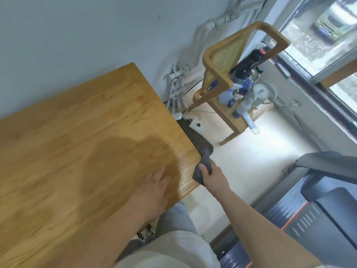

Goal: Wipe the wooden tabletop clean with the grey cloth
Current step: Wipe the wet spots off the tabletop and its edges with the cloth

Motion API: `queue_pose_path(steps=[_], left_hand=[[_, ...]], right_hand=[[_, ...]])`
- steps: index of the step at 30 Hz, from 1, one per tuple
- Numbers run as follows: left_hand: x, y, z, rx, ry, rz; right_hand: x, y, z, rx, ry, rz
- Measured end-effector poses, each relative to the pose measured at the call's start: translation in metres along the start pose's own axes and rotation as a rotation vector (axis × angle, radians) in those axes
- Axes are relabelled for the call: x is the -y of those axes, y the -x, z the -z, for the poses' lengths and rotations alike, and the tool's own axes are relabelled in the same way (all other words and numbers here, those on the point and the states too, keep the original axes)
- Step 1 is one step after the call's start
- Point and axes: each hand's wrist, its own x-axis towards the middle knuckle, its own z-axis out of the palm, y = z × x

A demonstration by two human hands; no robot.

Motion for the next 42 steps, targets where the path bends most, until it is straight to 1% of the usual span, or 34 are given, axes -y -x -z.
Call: queue_pose_path(steps=[3,7,10,13,15,17,20,25,28,31,36,38,40,42], left_hand=[[0.005,0.011,0.006,0.003,-0.027,0.018],[-0.002,0.013,0.006,0.036,-0.034,0.039],[-0.013,0.005,0.003,0.079,-0.040,0.062],[-0.027,-0.005,-0.001,0.122,-0.061,0.088],[-0.036,-0.011,-0.004,0.152,-0.065,0.097],[-0.041,-0.014,-0.006,0.161,-0.071,0.104],[-0.045,-0.016,-0.010,0.148,-0.076,0.115],[-0.046,-0.013,-0.021,0.137,-0.074,0.140],[-0.045,-0.008,-0.025,0.127,-0.053,0.141],[-0.040,0.006,-0.028,0.114,-0.010,0.137],[-0.019,0.031,-0.033,0.073,0.021,0.175],[-0.010,0.043,-0.035,0.066,0.034,0.179],[0.002,0.056,-0.039,0.053,0.048,0.166],[0.016,0.070,-0.045,0.039,0.062,0.150]], right_hand=[[-0.005,0.009,-0.003,-0.028,-0.001,-0.001],[-0.006,0.004,-0.004,-0.019,0.013,-0.023],[0.003,-0.013,-0.002,0.020,0.017,-0.041],[0.026,-0.040,0.004,0.099,0.101,-0.022],[0.041,-0.052,0.007,0.145,0.069,0.021],[0.045,-0.052,0.007,0.147,0.023,0.026],[0.026,-0.032,0.008,0.087,-0.028,0.027],[-0.015,0.007,0.003,-0.051,-0.329,0.028],[-0.024,0.022,-0.010,-0.097,-0.503,-0.120],[-0.009,0.023,-0.021,-0.130,-0.660,-0.297],[0.027,-0.008,0.001,-0.114,-0.770,-0.561],[0.033,-0.006,-0.004,-0.161,-0.743,-0.548],[0.030,0.010,-0.025,-0.256,-0.695,-0.453],[0.026,0.036,-0.052,-0.364,-0.701,-0.416]])
